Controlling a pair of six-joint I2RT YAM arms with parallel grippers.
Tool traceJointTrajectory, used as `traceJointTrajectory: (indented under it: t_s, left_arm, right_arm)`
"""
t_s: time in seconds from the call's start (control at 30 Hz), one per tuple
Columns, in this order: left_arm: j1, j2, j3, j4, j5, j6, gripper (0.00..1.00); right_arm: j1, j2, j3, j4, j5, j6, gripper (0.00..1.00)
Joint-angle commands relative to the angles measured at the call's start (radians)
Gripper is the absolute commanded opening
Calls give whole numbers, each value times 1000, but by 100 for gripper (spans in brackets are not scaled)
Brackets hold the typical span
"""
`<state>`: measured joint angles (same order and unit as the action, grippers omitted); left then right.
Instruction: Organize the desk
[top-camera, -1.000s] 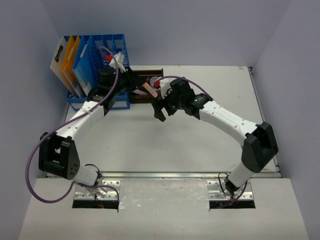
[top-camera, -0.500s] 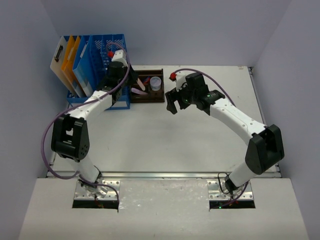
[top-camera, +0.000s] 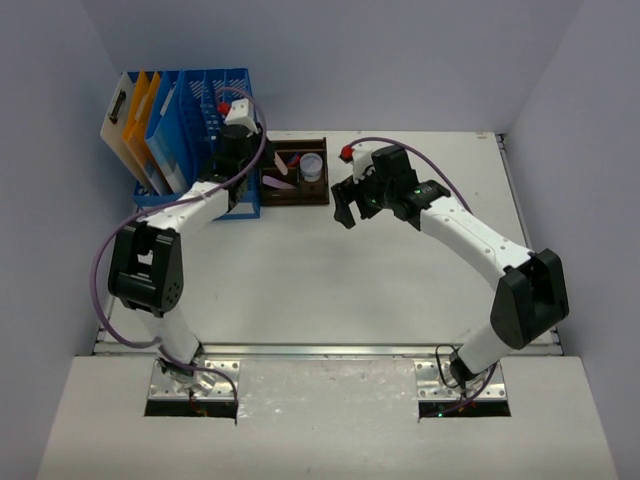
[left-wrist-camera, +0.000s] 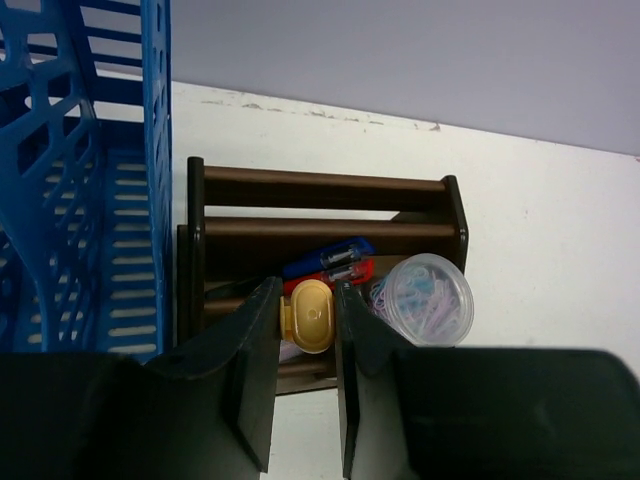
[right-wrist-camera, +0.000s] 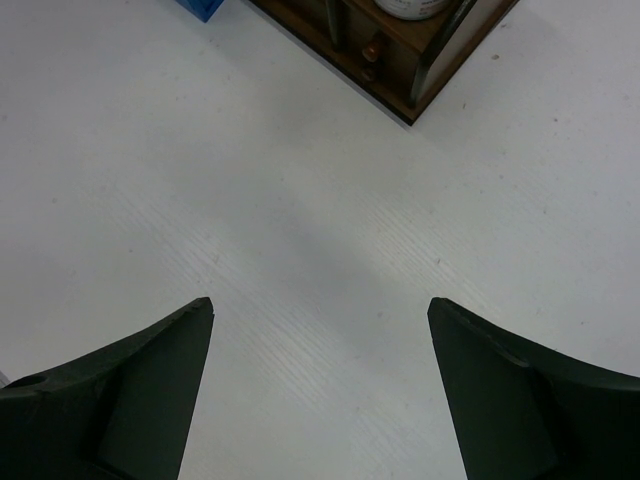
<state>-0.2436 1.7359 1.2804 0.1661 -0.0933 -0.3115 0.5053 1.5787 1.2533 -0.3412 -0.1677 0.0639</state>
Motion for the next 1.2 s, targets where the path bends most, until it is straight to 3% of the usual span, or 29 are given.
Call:
traceJointTrajectory:
  t_s: [0.0,0.43,0.87,1.17]
  left_arm:
    - [-19,25,-4,124,6,17,0]
    - [-29,68,-42,165,7,23,0]
    - [-43,125,-90,325,53,-3,0]
    - [-59,165,-107,355,0,40,0]
  right_arm:
    - [-5,0,11,25,-9,-7,88]
    - [-8,21,24,24,-7,-13,87]
    - [-11,29,17,27,-16,-7,87]
    - [-11,29,18,27,-19,-15,87]
